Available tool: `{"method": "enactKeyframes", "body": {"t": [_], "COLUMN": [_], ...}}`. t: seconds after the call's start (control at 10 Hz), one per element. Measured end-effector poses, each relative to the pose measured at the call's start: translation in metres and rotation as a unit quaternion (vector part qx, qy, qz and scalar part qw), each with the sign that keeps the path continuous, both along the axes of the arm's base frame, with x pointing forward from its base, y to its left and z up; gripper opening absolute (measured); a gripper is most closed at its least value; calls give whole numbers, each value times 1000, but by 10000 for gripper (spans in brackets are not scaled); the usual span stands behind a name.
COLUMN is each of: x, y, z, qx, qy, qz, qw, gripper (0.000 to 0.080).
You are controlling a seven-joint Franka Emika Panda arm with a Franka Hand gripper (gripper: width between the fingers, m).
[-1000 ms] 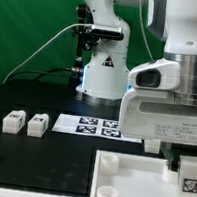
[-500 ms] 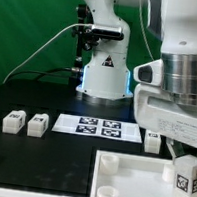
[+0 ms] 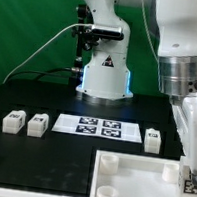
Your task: Assemble one leg
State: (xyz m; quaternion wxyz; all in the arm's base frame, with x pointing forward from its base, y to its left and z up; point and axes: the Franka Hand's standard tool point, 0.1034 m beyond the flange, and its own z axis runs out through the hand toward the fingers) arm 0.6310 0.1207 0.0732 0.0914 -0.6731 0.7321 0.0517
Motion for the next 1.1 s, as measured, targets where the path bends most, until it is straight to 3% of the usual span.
{"method": "enactKeyframes", "body": {"t": [0.1,0.2,0.3,0.5,0.7,0.9,1.0,1.1], "x": [0,0,-1,-6,-5,-6,-4,-3], "y": [0,0,-1,-4,-4,-5,-1,1], "z": [0,0,-1,-3,-3,-3,0,1], "qx": [-1,-2,-6,-14,-18,-28,-53,-56], "qy": [-3,-7,-13,-33,-52,-72,-79,-88], "qz": [16,36,81,258,343,466,601,646], "qw": [1000,999,997,966,938,881,794,756], "gripper": [503,503,617,639,647,649,649,649]}}
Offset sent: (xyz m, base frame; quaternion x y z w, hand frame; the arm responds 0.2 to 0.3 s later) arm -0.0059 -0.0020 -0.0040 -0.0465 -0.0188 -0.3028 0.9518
